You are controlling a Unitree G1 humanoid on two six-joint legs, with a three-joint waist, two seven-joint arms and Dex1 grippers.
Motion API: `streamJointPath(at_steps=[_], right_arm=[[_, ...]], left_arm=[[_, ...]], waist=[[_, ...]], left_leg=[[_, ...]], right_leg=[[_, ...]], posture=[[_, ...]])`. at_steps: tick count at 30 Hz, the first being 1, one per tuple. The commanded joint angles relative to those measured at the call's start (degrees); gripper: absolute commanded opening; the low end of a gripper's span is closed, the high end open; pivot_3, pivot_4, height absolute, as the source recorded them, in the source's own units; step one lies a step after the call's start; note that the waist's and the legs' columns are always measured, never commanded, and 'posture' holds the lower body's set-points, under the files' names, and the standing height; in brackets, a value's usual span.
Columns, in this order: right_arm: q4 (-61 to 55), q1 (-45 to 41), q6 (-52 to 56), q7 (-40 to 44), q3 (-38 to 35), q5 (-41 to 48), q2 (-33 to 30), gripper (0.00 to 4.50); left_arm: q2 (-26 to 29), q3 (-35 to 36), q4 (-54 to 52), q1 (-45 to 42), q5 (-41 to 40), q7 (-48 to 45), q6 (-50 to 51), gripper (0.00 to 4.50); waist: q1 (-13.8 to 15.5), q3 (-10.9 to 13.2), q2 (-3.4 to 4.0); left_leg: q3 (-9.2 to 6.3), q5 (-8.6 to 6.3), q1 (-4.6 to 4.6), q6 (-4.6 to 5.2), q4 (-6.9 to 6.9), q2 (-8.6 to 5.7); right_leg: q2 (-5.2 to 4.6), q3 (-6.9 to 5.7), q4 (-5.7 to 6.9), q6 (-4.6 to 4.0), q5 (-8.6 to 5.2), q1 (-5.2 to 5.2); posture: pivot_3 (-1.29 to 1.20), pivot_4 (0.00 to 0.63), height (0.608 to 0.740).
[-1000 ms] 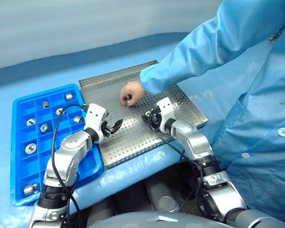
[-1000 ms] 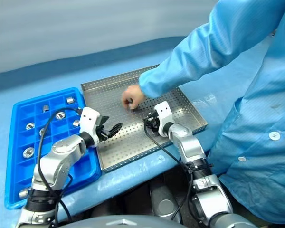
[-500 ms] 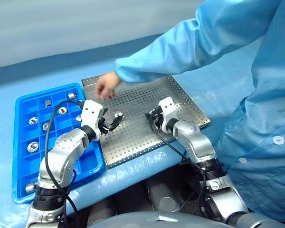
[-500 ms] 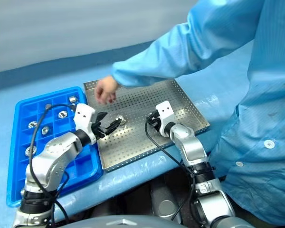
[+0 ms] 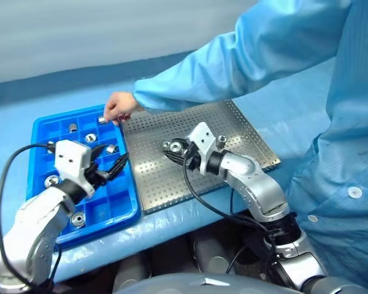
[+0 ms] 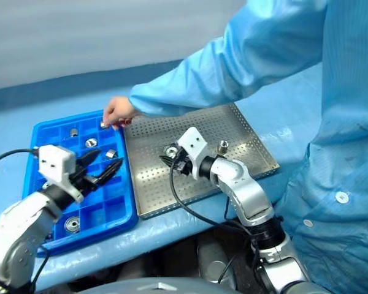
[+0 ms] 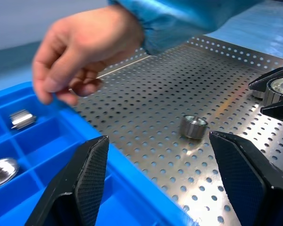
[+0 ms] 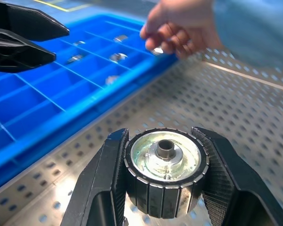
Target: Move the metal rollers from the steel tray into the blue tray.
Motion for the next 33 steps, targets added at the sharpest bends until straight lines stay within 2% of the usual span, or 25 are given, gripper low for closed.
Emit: streamJointPath(at_steps=[1, 11, 17, 26, 33], right_arm=[[-0.2, -3.4, -2.1, 2.7, 1.5, 1.6, 1.3, 1.73], [16.6, -11.4, -8.5, 8.5, 8.3, -0.1, 9.1, 1.73], [24.5, -13.5, -13.1, 10.4, 10.6, -2.1, 12.5, 1.73], [34.7, -17.5, -19.6, 11.8, 8.5, -4.1, 14.6, 1.73], [51.7, -23.9, -26.5, 11.2, 2.9, -3.8, 19.9, 1.73]], left_arm=[[-0.2, 5.6, -5.9, 3.4, -0.1, 2.1, -2.2, 3.72], [-6.4, 15.2, -15.3, 20.2, -2.4, 5.2, -6.6, 3.72], [-8.5, 14.5, -15.4, 28.8, -2.8, 6.6, -13.8, 3.72], [-9.9, 8.5, -15.4, 35.3, -1.3, 10.7, -19.8, 3.72], [-8.8, 5.4, -15.4, 33.9, -0.2, 12.9, -18.5, 3.72]], waist=[[1.5, 0.0, -0.03], [9.4, 0.0, -0.08], [12.6, 0.0, -0.08], [14.1, 0.0, -0.04], [14.2, 0.1, -0.01]], left_leg=[[0.01, 0.00, 0.00, 0.00, 0.00, -0.01], [0.01, -0.01, 0.00, -0.03, -0.04, 0.04], [-0.01, -0.01, 0.01, -0.05, -0.02, 0.08], [0.01, -0.04, -0.03, -0.13, -0.02, 0.15], [-0.09, -0.08, -0.03, -0.23, -0.13, 0.11]], right_leg=[[0.00, 0.00, -0.02, -0.04, -0.01, 0.00], [-0.03, -0.16, -0.02, -0.74, -0.11, 0.00], [-0.05, -0.38, -0.06, -0.62, -0.32, 0.03], [-0.06, -0.62, -0.08, -0.69, -0.40, 0.03], [0.10, -0.92, -0.03, -0.95, -0.54, 0.03]], posture=[[0.00, 0.150, 0.740], [0.20, 0.150, 0.740], [0.27, 0.150, 0.740], [0.31, 0.150, 0.740], [0.31, 0.150, 0.740]])
